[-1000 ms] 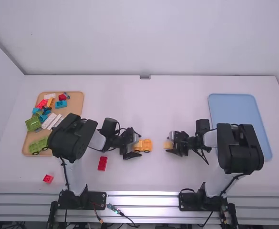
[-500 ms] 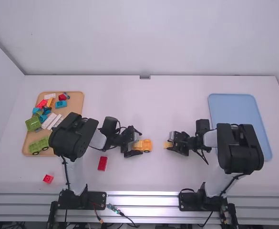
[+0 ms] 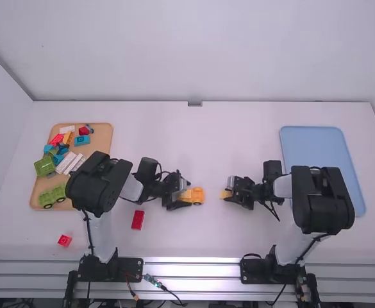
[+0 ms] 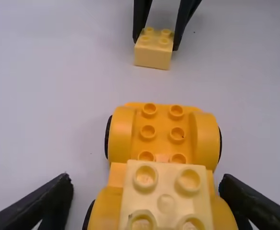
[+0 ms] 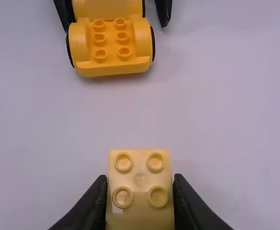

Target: Assemble lego blocks to make yellow taxi

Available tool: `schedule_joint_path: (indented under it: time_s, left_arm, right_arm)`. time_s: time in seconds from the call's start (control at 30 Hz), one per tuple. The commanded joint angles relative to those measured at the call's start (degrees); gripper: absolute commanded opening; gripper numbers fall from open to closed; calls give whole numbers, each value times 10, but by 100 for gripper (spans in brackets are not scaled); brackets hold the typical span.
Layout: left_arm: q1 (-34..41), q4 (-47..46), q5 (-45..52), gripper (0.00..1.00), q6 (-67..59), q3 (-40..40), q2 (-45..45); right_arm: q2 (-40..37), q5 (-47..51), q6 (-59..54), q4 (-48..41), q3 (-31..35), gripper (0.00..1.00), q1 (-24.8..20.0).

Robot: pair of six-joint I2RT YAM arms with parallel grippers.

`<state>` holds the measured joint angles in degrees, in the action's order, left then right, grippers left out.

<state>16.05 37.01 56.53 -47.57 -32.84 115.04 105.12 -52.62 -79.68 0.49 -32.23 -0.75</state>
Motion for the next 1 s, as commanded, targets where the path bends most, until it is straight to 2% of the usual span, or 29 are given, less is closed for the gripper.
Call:
schedule_joint_path:
  time_s: [0.0, 0.17, 0.33, 0.6, 0.77, 0.97]
  left_arm:
    - [4, -2, 12, 76, 2, 3, 9]
    - [5, -11, 13, 70, -22, 4, 9]
    - [4, -21, 4, 62, -33, 4, 9]
    - [5, -22, -20, 54, -33, -6, 9]
    - [4, -21, -20, 54, -32, -6, 9]
    - [5, -20, -20, 54, -32, -6, 9]
  right_arm:
    - [6, -16, 8, 5, 3, 6, 1]
    - [4, -46, 38, 26, 3, 2, 1]
    - [-8, -64, 44, -5, -15, 2, 11]
    - [-58, -38, 55, -71, -58, 2, 81]
    - [-67, -9, 139, -12, -64, 2, 132]
    - [-66, 45, 195, 21, -64, 2, 188]
